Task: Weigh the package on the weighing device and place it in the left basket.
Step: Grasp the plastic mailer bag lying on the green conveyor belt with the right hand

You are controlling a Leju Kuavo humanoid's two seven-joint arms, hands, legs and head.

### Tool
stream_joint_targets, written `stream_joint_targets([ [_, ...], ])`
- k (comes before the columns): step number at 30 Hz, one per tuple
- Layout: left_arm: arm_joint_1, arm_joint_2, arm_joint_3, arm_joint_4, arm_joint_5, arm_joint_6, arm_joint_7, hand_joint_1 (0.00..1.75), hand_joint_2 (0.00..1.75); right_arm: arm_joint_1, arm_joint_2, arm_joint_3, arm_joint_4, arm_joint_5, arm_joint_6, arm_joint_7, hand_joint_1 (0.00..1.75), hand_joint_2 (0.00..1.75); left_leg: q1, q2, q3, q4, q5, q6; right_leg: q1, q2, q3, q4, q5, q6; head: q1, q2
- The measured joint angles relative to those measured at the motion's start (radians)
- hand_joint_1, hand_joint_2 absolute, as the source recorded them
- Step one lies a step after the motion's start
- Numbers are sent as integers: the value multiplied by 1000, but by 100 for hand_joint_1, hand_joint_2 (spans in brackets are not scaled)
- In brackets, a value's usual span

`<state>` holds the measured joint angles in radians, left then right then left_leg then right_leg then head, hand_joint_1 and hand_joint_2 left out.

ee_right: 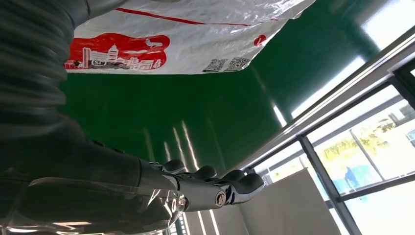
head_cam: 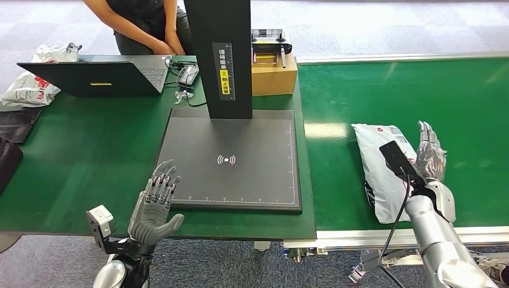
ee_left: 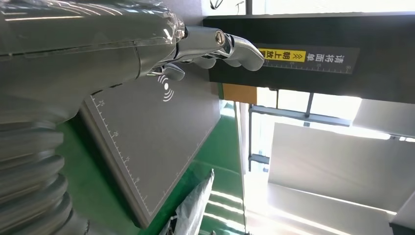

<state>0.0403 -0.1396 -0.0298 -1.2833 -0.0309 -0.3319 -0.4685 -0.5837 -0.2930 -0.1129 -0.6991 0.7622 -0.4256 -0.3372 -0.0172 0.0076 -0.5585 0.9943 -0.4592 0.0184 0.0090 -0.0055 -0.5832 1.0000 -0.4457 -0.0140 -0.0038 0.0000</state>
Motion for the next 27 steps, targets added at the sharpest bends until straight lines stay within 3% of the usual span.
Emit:
stream_joint_targets([
  [4, 1, 0, 0, 0, -1, 3, 3, 0, 175, -4, 0, 0, 16, 36, 11, 44, 0, 175, 0, 0, 0, 0, 0, 0, 0, 0, 0, 0, 0, 0, 0, 0],
  [9, 0, 0, 0, 0, -2, 8, 23, 0, 175, -1, -1, 23, 53, 262, 16, 287, 0, 175, 0, 0, 0, 0, 0, 0, 0, 0, 0, 0, 0, 0, 0, 0],
  [11, 0, 0, 0, 0, -2, 8, 30, 0, 175, 5, -1, 31, 62, 302, 35, 338, 0, 175, 0, 0, 0, 0, 0, 0, 0, 0, 0, 0, 0, 0, 0, 0],
  [14, 0, 0, 0, 0, -2, 8, 35, 0, 175, 25, -1, 25, 66, 248, 111, 315, 0, 175, 0, 0, 0, 0, 0, 0, 0, 0, 0, 0, 0, 0, 0, 0],
  [19, 0, 0, 0, 0, -2, 8, 36, 0, 175, 79, 8, -39, 59, 43, 225, 196, 0, 175, 0, -1, 0, 0, 0, 0, 0, -1, 0, 0, 0, 0, 0, 0],
  [27, -2, 0, -3, 0, -3, 5, 37, 0, 175, 196, 40, -137, -29, -138, 290, 106, 0, 175, 0, -1, 0, 0, 0, 0, 0, -2, 0, 0, -1, 0, 0, 0],
])
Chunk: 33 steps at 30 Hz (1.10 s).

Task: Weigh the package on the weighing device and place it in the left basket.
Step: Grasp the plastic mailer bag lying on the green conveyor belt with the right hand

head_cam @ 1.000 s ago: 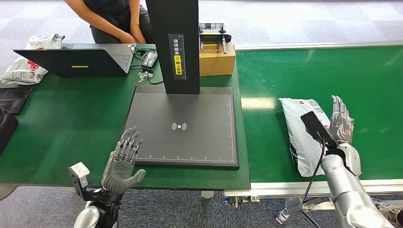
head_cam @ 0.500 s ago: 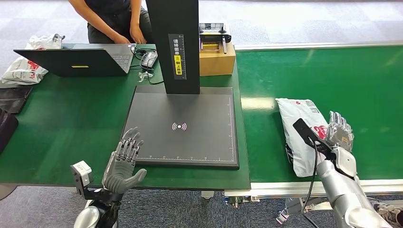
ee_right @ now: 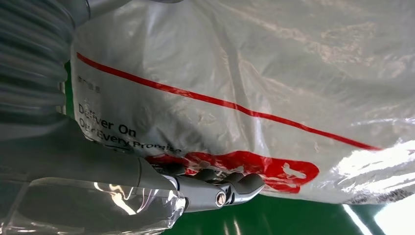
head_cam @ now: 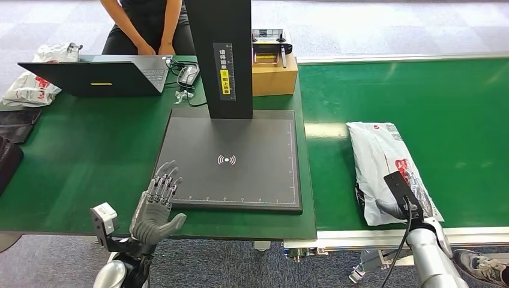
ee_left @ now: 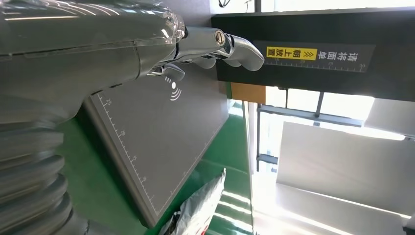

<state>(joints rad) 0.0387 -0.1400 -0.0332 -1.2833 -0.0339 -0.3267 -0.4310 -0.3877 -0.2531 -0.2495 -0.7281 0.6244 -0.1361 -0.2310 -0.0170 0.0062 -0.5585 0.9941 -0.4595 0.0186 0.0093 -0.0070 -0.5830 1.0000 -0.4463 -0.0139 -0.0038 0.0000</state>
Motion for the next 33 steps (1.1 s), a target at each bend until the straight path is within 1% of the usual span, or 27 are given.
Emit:
stream_joint_targets([
  [5, -10, 0, -10, 3, -2, 4, -2, 0, 175, 58, 26, -32, -67, -52, 14, -2, 2, 175, 0, 0, 0, 0, 0, 0, 0, 0, 0, 0, 0, 0, 0, 0],
  [6, -13, 0, -11, 4, -2, 5, -2, 0, 175, 64, 30, -39, -75, -68, 24, -6, 24, 175, 0, 0, 0, 0, 0, 0, 0, 0, 0, 0, 0, 0, 0, 0],
  [7, -16, 0, -12, 6, -2, 7, -3, 0, 175, 70, 34, -47, -81, -85, 34, -11, 59, 175, 0, 0, 0, 0, 0, 0, 0, 0, 0, 0, 0, 0, 0, 0],
  [9, -21, 0, -13, 8, -2, 8, -3, 0, 175, 80, 40, -61, -89, -124, 62, -28, 138, 175, 0, 0, 0, 0, 0, 0, 0, 0, 0, 0, 0, 0, 0, 0],
  [10, -23, 0, -13, 10, -2, 9, -4, 0, 175, 84, 43, -67, -91, -145, 77, -37, 161, 175, 0, 0, 0, 0, 0, 0, 0, 0, 0, 0, 0, 0, 0, 0],
  [11, -25, 0, -13, 11, -4, 9, -4, 0, 175, 86, 45, -74, -92, -169, 92, -46, 169, 175, 0, 0, 0, 0, 0, 0, 0, 0, 0, 0, 0, 0, 0, 0],
  [12, -27, 0, -13, 12, -6, 9, -4, 0, 175, 87, 47, -80, -92, -192, 106, -55, 174, 175, 0, 0, 1, 0, 0, 0, 0, 0, 0, 0, 0, 0, 0, 0],
  [13, -29, 0, -13, 12, -7, 9, -4, 0, 175, 88, 49, -86, -92, -213, 117, -62, 175, 175, 0, 0, 1, 0, 0, 0, 0, 1, 0, 0, 0, 0, 0, 0],
  [19, -39, 0, -13, 14, -12, 9, -3, 0, 175, 88, 52, -108, -93, -280, 155, -80, 175, 175, 0, 1, 1, 0, 0, 0, 0, 1, 0, 0, 0, 0, 0, 0],
  [28, -39, 0, -13, 14, -17, 8, -1, 0, 175, 93, 53, -110, -106, -318, 175, -86, 175, 175, 0, 1, 1, 0, 0, 0, 0, 1, 0, 0, 0, 0, 0, 0],
  [33, -38, -1, -13, 14, -19, 8, 0, 0, 175, 111, 57, -110, -137, -319, 152, -90, 175, 175, 0, 1, 0, 0, 0, 0, 0, 1, 0, 0, 0, 0, 0, 0],
])
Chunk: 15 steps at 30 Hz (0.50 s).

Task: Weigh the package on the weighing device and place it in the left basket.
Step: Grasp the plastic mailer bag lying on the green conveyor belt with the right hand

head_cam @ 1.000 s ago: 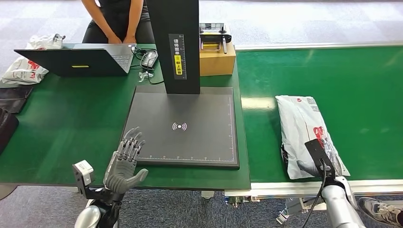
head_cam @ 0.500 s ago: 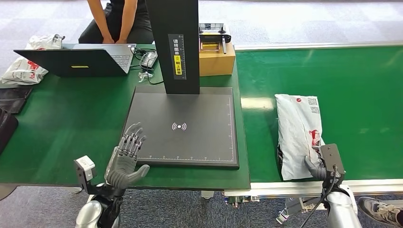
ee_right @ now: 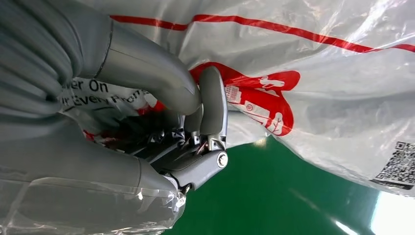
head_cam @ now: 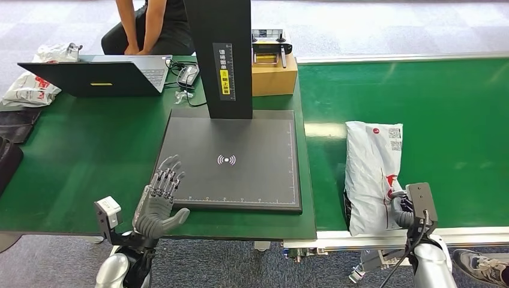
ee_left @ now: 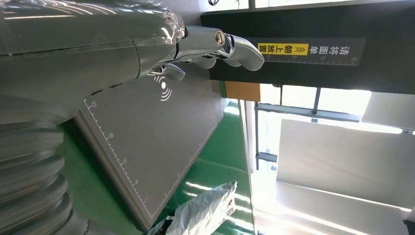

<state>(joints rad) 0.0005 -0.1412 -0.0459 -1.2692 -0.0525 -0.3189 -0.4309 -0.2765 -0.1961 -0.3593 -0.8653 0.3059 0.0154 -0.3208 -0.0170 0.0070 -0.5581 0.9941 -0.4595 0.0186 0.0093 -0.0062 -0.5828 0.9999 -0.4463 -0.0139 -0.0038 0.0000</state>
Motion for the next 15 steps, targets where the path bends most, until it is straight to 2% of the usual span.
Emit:
stream_joint_targets([
  [6, 6, -1, 0, -1, -1, 0, 2, 0, 175, 42, 16, 6, -85, 71, -119, -6, 175, 175, 0, 0, -1, 0, 0, 0, 0, 0, 0, 0, 0, 0, 0, 0],
  [10, 12, -2, 0, -2, -3, 1, 6, 0, 175, 86, 35, 22, -202, 165, -231, -18, 175, 175, 0, 0, -1, 0, 0, 0, 0, 0, -1, 0, 0, 0, 0, 0],
  [15, 12, -4, 0, -2, -4, 1, 6, 0, 175, 126, 61, 50, -348, 212, -268, -36, 175, 175, 0, 0, -1, 0, 0, 0, 0, 0, -1, 0, 0, 0, 0, 0],
])
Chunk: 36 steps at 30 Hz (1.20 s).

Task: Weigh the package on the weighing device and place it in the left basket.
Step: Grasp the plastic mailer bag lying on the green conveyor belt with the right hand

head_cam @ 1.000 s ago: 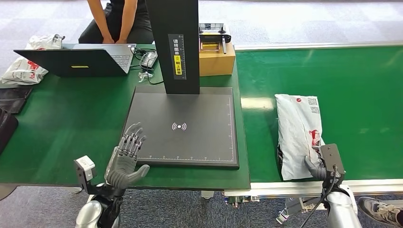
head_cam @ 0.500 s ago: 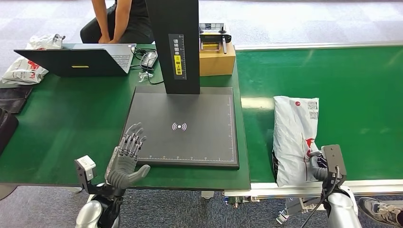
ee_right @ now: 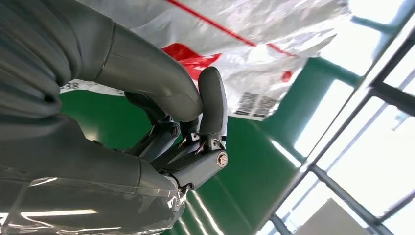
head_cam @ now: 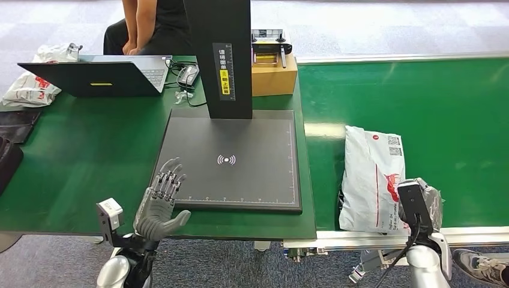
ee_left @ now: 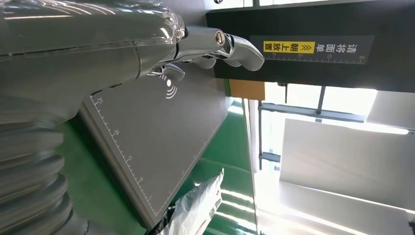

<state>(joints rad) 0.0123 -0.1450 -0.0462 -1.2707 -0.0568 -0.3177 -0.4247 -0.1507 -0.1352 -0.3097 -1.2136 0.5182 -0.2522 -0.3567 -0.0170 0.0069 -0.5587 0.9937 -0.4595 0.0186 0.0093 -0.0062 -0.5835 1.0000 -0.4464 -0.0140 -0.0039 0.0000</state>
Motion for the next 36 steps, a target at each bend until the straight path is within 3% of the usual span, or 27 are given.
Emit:
stream_joint_targets([
  [7, 0, 0, 0, 0, 0, 0, -8, 0, 175, 33, 23, 53, -157, 4, -2, -27, 175, 175, 0, 0, 0, 0, 0, 0, 0, 0, 0, 0, 0, 0, 0, 0],
  [8, 0, 0, 0, 0, 0, 0, -9, 0, 175, 37, 25, 60, -173, 4, -2, -28, 168, 175, 0, 0, 0, 0, 0, 0, 0, 0, 0, 0, 0, 0, 0, 0],
  [12, 0, 0, 0, 0, 0, 0, -12, 0, 175, 41, 28, 84, -207, 18, 61, 43, 8, 175, 0, 0, 0, 0, 0, 0, 0, 0, 0, 0, 0, 0, 0, 0],
  [13, 0, 0, 0, 0, 0, 0, -13, 0, 175, 40, 28, 91, -207, 23, 86, 72, 0, 175, 0, 0, 0, 0, 0, 0, 0, 0, 0, 0, 0, 0, 0, 0],
  [17, -1, 0, 0, 0, 0, 0, -15, 0, 175, 26, 25, 105, -169, 40, 160, 165, 0, 175, 0, 0, 0, 0, 0, 0, 0, 0, 0, 0, 0, 0, 0, 0],
  [23, -1, 0, 0, 0, -4, -2, -12, 0, 175, 4, 14, 105, -46, 10, 199, 188, 0, 175, 0, 0, 0, 0, 0, 0, 0, 0, 0, 0, 0, 0, 0, 0],
  [36, -3, 0, -3, 1, -6, 0, -10, 0, 175, -67, 0, 71, 212, 6, 136, 187, 0, 175, 0, 0, 0, 0, 0, 0, 0, 0, 0, 0, 0, 0, 0, 0],
])
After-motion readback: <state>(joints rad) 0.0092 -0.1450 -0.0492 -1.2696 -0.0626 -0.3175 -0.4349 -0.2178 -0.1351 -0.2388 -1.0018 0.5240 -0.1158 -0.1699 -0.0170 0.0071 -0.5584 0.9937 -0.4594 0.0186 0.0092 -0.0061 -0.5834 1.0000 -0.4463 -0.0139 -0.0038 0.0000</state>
